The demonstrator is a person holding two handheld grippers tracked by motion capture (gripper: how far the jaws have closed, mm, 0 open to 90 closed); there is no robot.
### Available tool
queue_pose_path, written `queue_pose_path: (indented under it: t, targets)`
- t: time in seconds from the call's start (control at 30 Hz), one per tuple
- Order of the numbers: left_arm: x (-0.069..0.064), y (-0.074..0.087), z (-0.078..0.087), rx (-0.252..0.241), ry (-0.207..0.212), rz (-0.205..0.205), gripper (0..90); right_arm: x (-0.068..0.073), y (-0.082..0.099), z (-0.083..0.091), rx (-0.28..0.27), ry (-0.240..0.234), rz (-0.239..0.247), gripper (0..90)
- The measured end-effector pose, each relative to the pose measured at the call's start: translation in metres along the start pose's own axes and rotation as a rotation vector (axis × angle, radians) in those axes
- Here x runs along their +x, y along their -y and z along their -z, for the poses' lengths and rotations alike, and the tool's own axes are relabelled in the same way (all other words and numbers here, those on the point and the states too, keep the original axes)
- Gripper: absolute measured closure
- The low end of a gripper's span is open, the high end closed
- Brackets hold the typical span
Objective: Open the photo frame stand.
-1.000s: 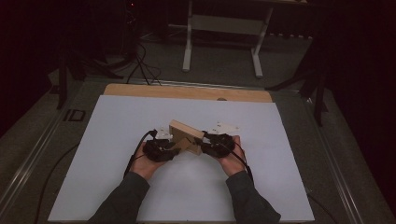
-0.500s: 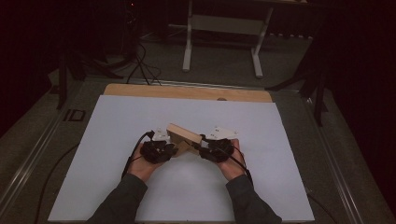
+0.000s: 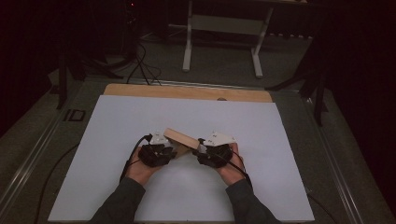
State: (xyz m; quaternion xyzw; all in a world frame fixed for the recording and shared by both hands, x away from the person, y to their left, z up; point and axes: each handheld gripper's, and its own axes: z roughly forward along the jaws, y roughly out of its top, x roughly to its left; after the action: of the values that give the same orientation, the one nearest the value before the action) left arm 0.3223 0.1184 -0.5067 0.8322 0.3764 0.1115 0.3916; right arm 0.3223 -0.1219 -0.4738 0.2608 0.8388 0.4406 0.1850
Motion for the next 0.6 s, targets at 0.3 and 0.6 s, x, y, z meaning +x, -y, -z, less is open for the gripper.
queue_pose_path:
  t: [0.3, 0.6]
  targets:
    - [-0.0006, 0.0028, -0.0002, 0.003, 0.005, 0.011, 68.8, 0.0015, 0.0046, 0.0002, -0.008, -0.017, -0.013, 50.6]
    - [0.0019, 0.0038, 0.0026, -0.003, 0.004, 0.029, 63.4, 0.0031, 0.0047, 0.0014, 0.002, -0.025, -0.016, 38.2]
